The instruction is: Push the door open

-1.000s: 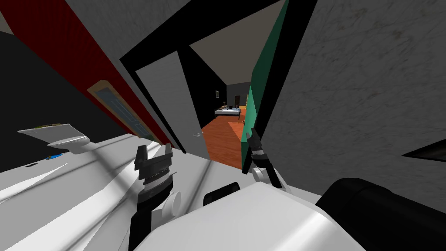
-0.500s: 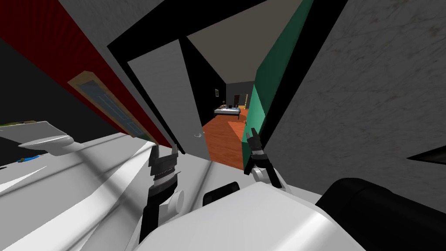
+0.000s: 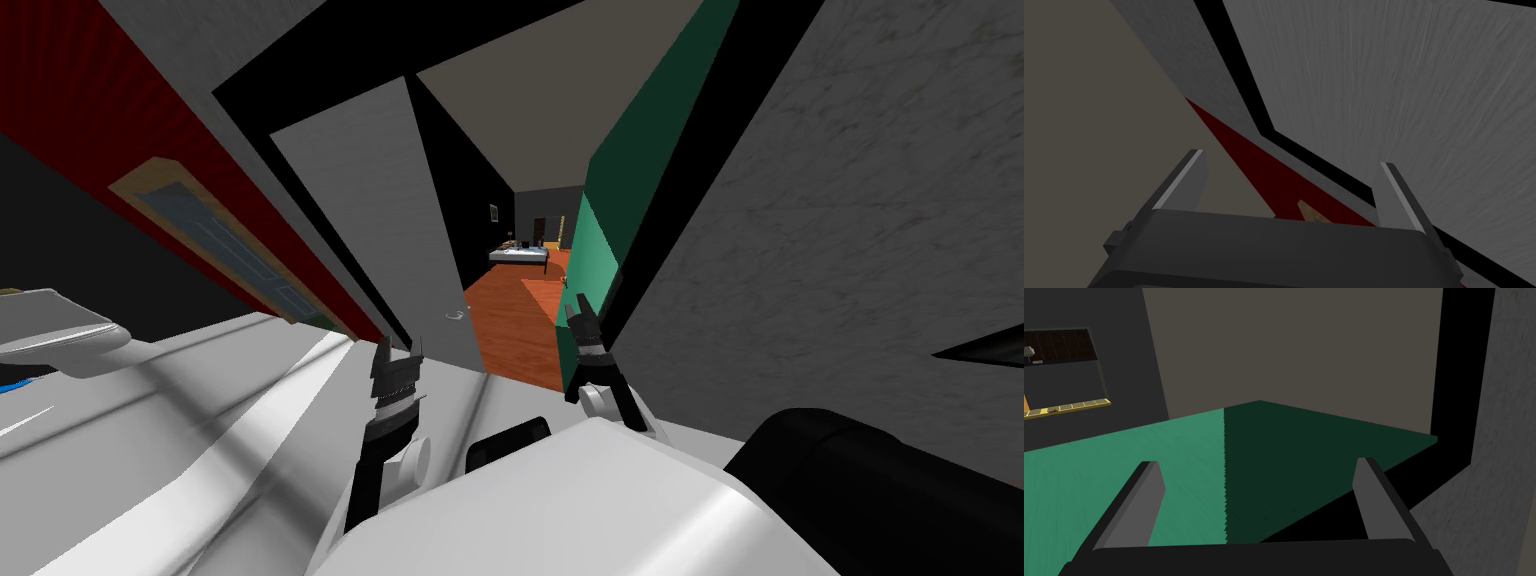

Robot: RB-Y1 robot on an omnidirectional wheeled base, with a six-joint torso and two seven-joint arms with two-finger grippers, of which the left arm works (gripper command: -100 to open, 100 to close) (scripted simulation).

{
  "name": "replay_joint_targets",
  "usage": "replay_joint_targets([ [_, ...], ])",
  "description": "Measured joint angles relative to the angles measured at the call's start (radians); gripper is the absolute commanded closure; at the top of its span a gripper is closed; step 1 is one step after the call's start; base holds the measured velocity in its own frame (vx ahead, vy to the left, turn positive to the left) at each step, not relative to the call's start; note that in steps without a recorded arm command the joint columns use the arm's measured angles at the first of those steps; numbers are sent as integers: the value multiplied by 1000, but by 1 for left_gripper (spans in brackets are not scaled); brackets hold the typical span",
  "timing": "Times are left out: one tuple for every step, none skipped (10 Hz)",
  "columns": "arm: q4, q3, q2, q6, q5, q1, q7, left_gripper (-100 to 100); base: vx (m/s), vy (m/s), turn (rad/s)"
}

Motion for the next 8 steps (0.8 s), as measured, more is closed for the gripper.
replay_joint_targets([
  [35,-3,4,0,-2,-20,-2,-100,89,98,-85],
  [74,-10,7,-7,-5,-29,-5,-100,96,79,-81],
  [94,-18,12,-6,-7,-29,-6,-100,102,90,-86],
  [123,-23,16,-3,-9,-45,-8,-100,75,88,-26],
  [140,-25,19,-2,-9,-49,-9,-100,51,80,-49],
  [159,-30,23,-3,-10,-50,-9,-100,29,53,-30],
  [174,-32,25,-5,-11,-54,-9,-100,29,53,-59],
  [195,-40,25,-9,-14,-55,-12,-100,29,48,-31],
])
